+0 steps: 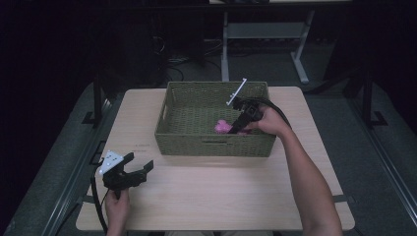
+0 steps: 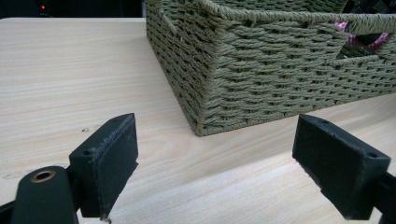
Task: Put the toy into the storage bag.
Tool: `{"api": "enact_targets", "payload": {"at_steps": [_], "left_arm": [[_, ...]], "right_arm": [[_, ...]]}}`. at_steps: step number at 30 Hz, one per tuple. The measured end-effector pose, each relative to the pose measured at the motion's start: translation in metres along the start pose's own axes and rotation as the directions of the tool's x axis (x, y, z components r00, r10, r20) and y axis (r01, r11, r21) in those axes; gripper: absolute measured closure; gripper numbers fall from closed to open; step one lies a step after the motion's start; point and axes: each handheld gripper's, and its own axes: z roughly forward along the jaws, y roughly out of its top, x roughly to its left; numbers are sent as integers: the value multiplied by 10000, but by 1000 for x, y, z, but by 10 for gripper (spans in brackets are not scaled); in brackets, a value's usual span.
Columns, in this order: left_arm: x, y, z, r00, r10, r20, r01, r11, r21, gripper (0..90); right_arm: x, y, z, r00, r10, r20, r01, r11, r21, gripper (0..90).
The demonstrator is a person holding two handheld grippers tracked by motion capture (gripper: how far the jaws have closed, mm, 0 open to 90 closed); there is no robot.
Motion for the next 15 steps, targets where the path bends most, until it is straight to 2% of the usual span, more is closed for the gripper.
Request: {"api": "enact_targets", "payload": {"at_steps": [2, 3, 6, 15], "left_arm": [[0, 0, 0, 10000, -24, -5, 24, 10000, -21, 137], [0, 0, 1, 10000, -5, -7, 5, 10000, -3, 137], [-1, 0, 1, 10000, 33, -6, -33, 10000, 17, 137], [0, 1, 2, 10000, 50, -38, -50, 10000, 7, 137]], "right_arm": [[0, 0, -2, 10000, 20, 28, -20, 9999, -101, 574], [0, 0, -6, 9999, 16, -104, -19, 9994, -334, 581], [1, 0, -11, 10000, 32, -14, -33, 9989, -462, 576], [3, -3, -14, 10000, 41, 21, -40, 9990, -453, 553]]}}
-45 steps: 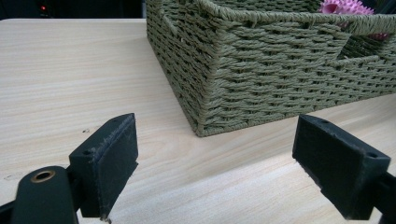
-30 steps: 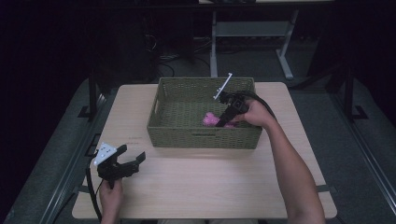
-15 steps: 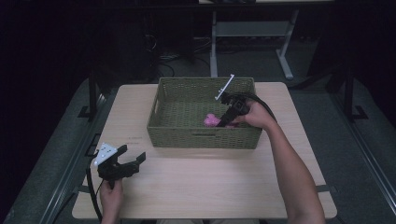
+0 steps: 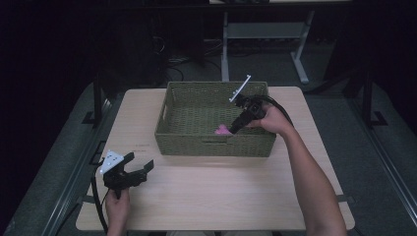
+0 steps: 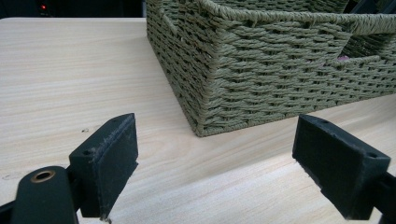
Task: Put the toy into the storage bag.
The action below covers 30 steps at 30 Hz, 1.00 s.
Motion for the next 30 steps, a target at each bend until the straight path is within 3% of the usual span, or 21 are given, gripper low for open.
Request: {"api": "enact_targets", "payload": {"at_steps": [9, 19, 30], "left_arm": [[1, 0, -1, 10000, -33, -25, 33, 10000, 6, 137], [1, 0, 0, 10000, 7, 25, -7, 10000, 38, 136], [1, 0, -1, 10000, 1, 26, -1, 10000, 7, 137]], "right_arm": [[6, 3, -2, 9999, -142, -69, 140, 9997, -192, 518], [11, 4, -6, 9998, -148, 165, 154, 9992, -359, 455], [16, 1, -17, 9994, 104, 337, -87, 9988, -487, 396]]}}
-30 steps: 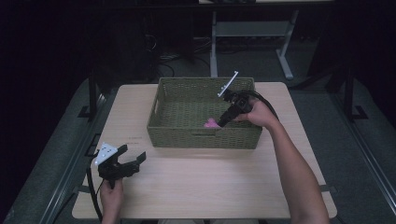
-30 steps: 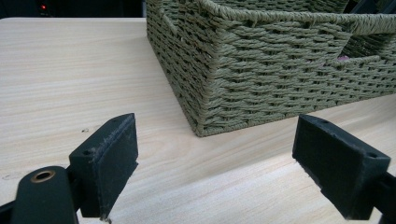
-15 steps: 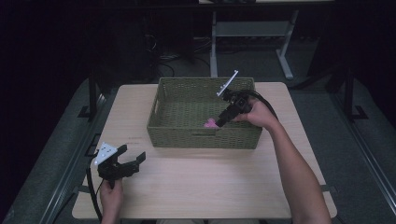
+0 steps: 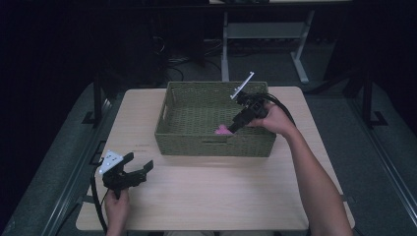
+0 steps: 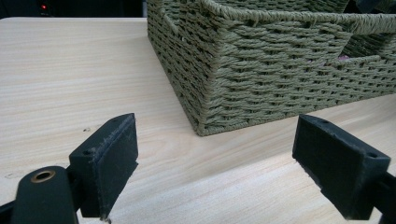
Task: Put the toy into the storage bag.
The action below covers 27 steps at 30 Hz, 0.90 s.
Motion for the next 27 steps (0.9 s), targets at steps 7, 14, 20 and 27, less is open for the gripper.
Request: {"api": "enact_targets", "payload": {"at_steps": [7, 14, 20, 27], "left_arm": [[0, 0, 0, 10000, 7, -21, -7, 10000, 22, 137], [-1, 0, 0, 10000, 12, -10, -12, 10000, 6, 137], [-1, 0, 0, 10000, 8, -23, -8, 10000, 1, 137], [-1, 0, 1, 10000, 7, -18, -7, 10000, 13, 137]], "right_arm": [[2, -1, -9, 9999, 55, 85, -52, 9996, -287, 394], [8, -5, -21, 9996, -5, 267, 19, 9986, -528, 388], [16, -7, -33, 9990, -169, 411, 199, 9972, -726, 373], [24, -8, -40, 9988, -212, 448, 249, 9961, -842, 342]]}}
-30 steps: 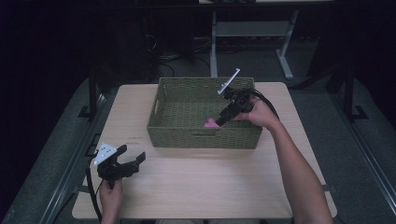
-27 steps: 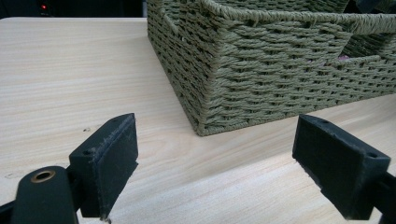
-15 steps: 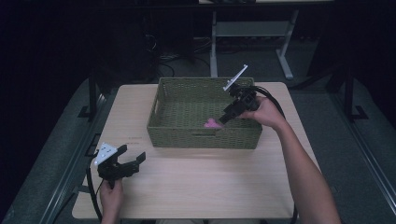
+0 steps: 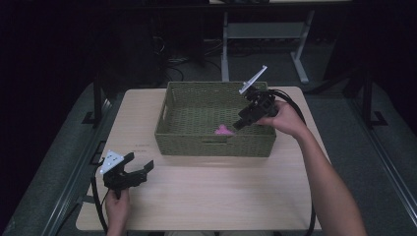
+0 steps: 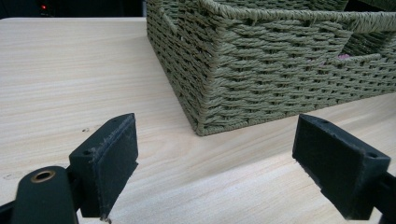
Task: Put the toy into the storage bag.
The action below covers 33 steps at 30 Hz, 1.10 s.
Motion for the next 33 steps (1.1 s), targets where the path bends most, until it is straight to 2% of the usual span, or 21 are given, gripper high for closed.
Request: {"api": "enact_targets", "payload": {"at_steps": [10, 22, 23, 26, 29, 33], "left_arm": [[0, 0, 0, 10000, 25, 41, -25, 10000, 20, 137], [-1, -1, 1, 9999, -70, 109, 69, 10000, 24, 137], [-1, -1, 1, 9999, -63, 110, 62, 10000, 25, 136], [-1, 0, 1, 9999, -41, 119, 41, 10000, 11, 136], [-1, 0, 1, 10000, 7, 76, -8, 10000, 19, 136], [-1, 0, 1, 10000, 37, 86, -37, 10000, 42, 136]], "right_arm": [[8, -8, -6, 9999, 114, -62, -115, 9998, -183, 281], [17, -20, -14, 10000, -1, 32, 2, 9995, -329, 260], [20, -22, -16, 9998, -36, 170, 42, 9993, -373, 260], [22, -25, -17, 9998, -36, 192, 44, 9992, -409, 260], [24, -27, -17, 10000, -17, 90, 20, 9994, -345, 260], [32, -32, -18, 9997, -260, -25, 258, 9986, -471, 260]]}}
